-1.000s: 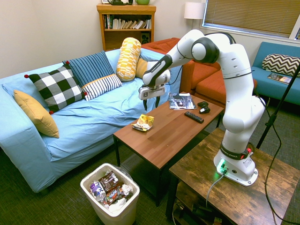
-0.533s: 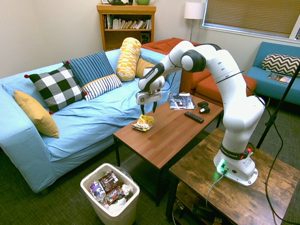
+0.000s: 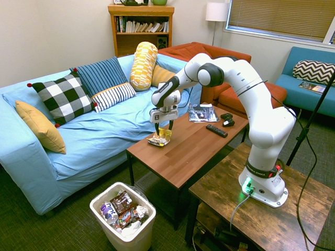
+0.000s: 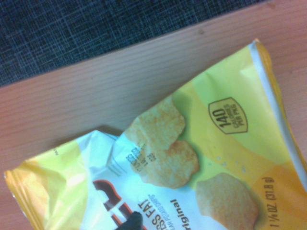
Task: Throw the chip bag in the trash bin
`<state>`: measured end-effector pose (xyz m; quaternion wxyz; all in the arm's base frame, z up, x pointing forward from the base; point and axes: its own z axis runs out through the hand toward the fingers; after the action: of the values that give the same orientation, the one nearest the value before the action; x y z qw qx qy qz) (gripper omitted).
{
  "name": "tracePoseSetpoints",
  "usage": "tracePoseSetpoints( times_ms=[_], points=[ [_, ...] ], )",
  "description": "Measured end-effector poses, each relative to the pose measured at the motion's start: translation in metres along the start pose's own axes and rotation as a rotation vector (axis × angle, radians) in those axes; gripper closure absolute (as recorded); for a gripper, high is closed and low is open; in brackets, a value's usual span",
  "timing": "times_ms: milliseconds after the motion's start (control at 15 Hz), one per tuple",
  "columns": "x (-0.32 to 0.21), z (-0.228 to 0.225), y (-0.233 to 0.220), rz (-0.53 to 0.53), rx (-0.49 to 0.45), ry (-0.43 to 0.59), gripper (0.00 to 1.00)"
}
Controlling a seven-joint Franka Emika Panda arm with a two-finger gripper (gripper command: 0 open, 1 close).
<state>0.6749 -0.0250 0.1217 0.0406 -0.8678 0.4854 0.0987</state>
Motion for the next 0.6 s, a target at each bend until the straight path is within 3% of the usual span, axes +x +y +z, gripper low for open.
tracePoseSetpoints(
  times_ms=[600],
  points=[
    [-0.0019,0.0091,-0.0029,0.000,-0.019,-0.070,1.00]
  ],
)
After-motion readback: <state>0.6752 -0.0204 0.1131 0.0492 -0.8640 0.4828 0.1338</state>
